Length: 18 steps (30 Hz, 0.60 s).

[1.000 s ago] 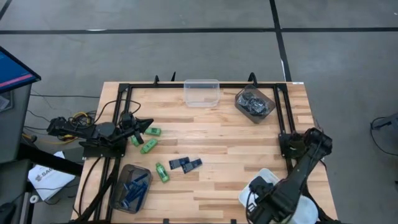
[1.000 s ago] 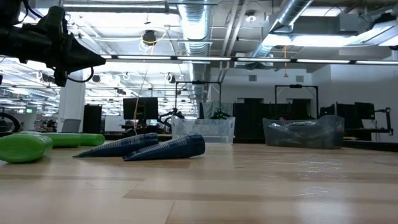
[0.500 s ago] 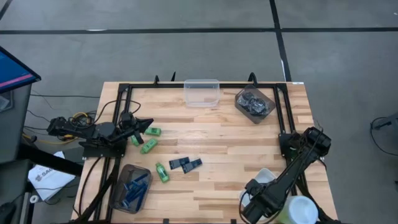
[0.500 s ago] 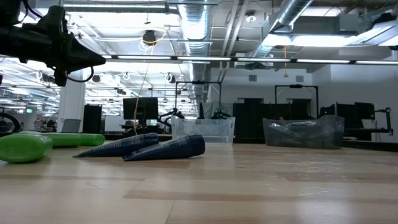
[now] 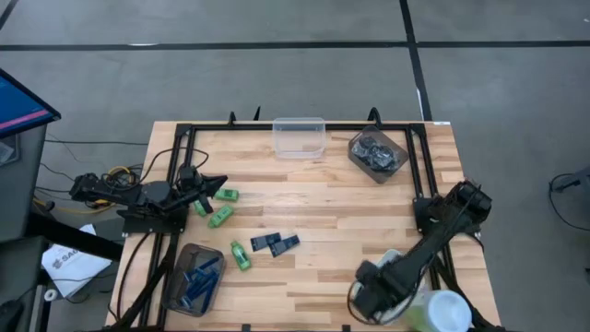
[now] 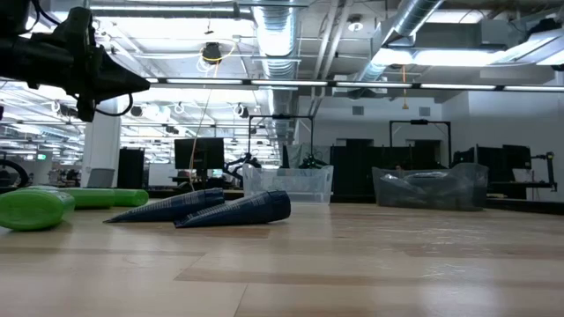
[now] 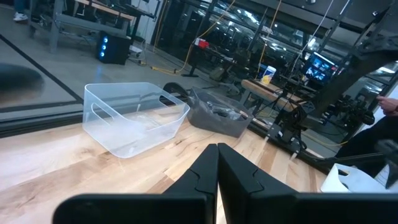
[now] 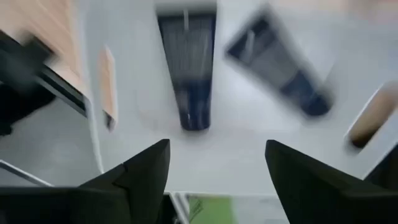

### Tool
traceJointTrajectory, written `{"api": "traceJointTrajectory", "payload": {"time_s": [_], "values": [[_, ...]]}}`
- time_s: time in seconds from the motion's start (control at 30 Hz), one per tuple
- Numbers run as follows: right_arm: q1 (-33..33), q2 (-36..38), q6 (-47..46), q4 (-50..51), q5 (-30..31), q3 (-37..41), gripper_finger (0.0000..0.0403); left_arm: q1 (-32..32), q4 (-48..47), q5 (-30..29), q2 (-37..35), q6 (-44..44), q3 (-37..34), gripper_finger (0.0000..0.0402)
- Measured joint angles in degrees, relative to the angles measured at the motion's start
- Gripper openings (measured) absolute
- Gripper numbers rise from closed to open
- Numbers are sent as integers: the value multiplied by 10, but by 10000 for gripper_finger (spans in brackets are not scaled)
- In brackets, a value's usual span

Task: Pick & Place Travel size toiletries
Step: Put the blue shave cream into the white bin

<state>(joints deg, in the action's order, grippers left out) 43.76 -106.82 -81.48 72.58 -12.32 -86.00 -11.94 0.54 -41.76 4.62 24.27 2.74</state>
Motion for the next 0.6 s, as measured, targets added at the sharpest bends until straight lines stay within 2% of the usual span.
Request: {"api": "traceJointTrajectory", "payload": {"time_s": [0.17,0.23,0.33,0.47,0.6], "values": [[-80,77,130,3,108,0,253,0,0,0,0,0,0,0],[-122,99,218,-13,144,-1,250,0,0,0,0,0,0,0],[-174,106,396,-78,186,-1,249,0,0,0,0,0,0,0],[-219,82,646,-203,188,-1,249,0,1,0,0,0,0,0],[-251,40,793,-277,158,-1,249,0,5,0,0,0,0,0]]}}
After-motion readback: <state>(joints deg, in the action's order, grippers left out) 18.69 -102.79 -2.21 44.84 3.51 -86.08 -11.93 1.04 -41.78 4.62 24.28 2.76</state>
